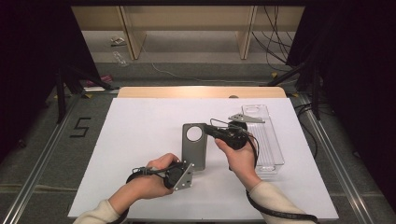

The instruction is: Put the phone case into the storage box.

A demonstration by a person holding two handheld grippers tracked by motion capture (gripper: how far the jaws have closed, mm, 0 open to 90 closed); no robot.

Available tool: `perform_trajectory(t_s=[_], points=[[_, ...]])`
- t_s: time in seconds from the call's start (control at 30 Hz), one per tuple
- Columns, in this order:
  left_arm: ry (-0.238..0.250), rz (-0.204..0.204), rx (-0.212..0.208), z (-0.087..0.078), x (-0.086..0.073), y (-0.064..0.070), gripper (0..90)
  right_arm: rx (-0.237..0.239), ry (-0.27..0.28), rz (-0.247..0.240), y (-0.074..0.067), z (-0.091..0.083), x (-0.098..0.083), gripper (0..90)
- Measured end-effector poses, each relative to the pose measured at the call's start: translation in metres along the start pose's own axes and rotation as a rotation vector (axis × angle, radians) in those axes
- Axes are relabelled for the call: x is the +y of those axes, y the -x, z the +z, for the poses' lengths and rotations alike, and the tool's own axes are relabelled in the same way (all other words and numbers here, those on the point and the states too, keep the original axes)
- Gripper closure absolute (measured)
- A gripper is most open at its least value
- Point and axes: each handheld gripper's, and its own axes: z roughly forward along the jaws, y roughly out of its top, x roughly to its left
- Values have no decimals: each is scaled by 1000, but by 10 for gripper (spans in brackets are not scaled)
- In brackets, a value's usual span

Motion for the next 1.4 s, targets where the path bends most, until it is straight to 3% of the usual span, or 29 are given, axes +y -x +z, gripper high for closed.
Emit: perform_trajectory(t_s=[0.13, 0.23, 0.37, 0.53, 0.67, 0.8, 0.97, 1.4], points=[[28, -20, 15, -3, 2, 0, 722, -10, 7, 12, 3, -2, 1, 861], [65, -94, 39, -9, 2, 0, 634, -20, 10, 5, 3, -3, 1, 861], [147, -232, 44, -16, 0, 1, 485, -35, 14, -3, 3, -4, 3, 860], [176, -338, 89, -25, -6, 0, 270, -48, 25, -18, 3, -7, 5, 859], [229, -442, 105, -33, -15, -1, 161, -58, 34, -28, 4, -10, 7, 859], [290, -562, 122, -39, -29, -3, 139, -66, 39, -35, 6, -12, 9, 859], [307, -665, 114, -42, -45, -2, 82, -72, 40, -51, 5, -13, 10, 858], [355, -839, 171, -51, -71, -6, 31, -77, 46, -66, 5, -16, 14, 857]])
